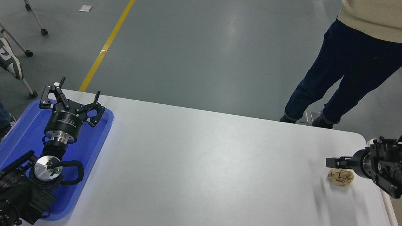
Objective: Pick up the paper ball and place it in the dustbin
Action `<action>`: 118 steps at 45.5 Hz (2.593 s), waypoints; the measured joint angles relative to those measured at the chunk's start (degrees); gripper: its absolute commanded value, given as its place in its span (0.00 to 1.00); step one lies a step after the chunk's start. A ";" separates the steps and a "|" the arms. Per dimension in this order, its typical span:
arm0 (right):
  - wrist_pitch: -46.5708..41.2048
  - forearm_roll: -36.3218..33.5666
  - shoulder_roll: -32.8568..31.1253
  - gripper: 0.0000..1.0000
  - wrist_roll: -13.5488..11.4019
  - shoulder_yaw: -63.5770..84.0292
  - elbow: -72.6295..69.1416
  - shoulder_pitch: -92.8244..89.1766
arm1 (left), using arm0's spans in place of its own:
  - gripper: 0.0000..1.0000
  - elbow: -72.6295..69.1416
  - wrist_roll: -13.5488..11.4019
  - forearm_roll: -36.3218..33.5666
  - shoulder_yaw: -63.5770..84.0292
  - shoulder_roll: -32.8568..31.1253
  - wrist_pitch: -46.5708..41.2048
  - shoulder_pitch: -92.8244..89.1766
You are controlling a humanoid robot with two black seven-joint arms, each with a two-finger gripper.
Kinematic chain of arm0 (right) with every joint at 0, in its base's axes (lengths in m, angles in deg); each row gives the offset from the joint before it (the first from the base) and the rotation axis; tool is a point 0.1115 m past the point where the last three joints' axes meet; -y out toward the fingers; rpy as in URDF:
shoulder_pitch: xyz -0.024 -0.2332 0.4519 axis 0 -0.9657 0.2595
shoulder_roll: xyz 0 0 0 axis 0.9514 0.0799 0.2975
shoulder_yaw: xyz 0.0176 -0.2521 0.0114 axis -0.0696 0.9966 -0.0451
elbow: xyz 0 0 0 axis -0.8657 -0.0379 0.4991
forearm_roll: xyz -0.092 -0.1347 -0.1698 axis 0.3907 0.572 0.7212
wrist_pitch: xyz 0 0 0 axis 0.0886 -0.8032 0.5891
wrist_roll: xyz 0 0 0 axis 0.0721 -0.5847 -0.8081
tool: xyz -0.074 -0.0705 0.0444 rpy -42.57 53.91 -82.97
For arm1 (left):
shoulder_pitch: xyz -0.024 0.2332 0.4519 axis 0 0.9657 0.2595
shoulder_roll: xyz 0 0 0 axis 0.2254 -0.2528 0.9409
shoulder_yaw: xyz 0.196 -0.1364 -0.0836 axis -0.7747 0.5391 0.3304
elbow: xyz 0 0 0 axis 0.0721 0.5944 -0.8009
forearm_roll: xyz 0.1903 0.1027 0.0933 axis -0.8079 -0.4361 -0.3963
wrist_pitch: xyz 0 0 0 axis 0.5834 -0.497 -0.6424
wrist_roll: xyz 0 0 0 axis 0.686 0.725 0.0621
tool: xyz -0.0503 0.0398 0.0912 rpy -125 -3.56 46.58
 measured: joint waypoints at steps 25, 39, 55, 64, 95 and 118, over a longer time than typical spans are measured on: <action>2.15 -0.08 1.04 0.92 -0.79 -3.72 1.62 -3.97 | 1.00 0.00 -0.03 0.01 0.00 0.00 0.00 0.00; 2.58 -0.03 1.38 0.20 -1.19 -4.23 1.30 -4.64 | 1.00 0.00 -0.03 0.00 0.00 0.00 0.00 0.00; 1.99 0.66 1.62 0.00 -0.96 -4.25 0.72 -4.93 | 1.00 0.00 -0.03 0.01 0.01 0.00 0.00 0.00; 0.85 0.84 0.89 0.00 -0.01 -3.37 0.27 -3.29 | 1.00 0.00 -0.03 0.01 0.01 0.00 0.00 0.00; -14.50 4.74 -12.66 0.00 10.45 16.13 -26.54 31.81 | 1.00 0.05 0.14 -0.07 -0.23 0.05 0.22 -0.08; -32.62 8.70 -16.02 0.00 14.15 23.54 -46.61 62.04 | 1.00 0.08 0.23 -0.09 -0.26 0.08 0.26 -0.09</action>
